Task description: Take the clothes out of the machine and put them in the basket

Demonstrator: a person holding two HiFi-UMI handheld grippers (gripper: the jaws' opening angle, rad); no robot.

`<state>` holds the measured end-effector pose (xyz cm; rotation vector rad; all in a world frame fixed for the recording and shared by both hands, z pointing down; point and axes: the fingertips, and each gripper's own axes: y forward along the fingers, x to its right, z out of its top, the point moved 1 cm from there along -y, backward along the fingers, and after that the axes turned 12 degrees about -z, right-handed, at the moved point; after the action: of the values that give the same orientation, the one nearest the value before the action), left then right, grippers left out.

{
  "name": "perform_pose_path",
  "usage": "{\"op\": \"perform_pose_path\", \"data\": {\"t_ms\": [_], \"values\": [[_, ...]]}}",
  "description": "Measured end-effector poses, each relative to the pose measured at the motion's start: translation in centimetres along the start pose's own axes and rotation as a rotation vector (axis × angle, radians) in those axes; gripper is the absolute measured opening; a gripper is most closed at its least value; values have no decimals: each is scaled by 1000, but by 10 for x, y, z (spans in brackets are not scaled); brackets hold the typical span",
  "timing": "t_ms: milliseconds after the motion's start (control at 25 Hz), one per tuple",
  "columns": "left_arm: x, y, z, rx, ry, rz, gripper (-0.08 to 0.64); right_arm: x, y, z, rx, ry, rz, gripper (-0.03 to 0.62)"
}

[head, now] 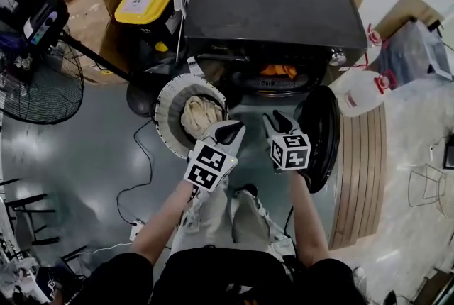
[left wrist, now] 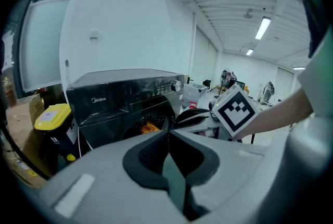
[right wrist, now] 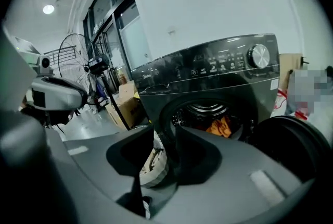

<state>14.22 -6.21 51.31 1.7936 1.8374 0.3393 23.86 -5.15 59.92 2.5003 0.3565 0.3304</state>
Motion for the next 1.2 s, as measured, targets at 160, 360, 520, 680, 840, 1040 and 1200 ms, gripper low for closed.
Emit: {"op": "perform_pose_path", "data": {"t_ms": [160,360,520,680,840,1040,1200], "values": [[7,19,3,-16,32,-32,3,20,13,0,23,33,-43,149],[-5,47,-7,-37,69,-64,3,42,44,-9,44,70,-87,149],[-18,70,-16,-26,91,-86,3,57,75,-21,53,63,-112,149],[-31,95,-29,2,120,-112,3,73,111,-30,75,28,-147,150],[-52,120,-49,19,142,-123,3,94,153,-38,104,12,-194,152],[-74,151,-76,23,162,-137,3,121,204,-53,116,14,-248,160],[-87,177,-96,28,171,-151,3,140,244,-65,110,-22,-289,177]]}}
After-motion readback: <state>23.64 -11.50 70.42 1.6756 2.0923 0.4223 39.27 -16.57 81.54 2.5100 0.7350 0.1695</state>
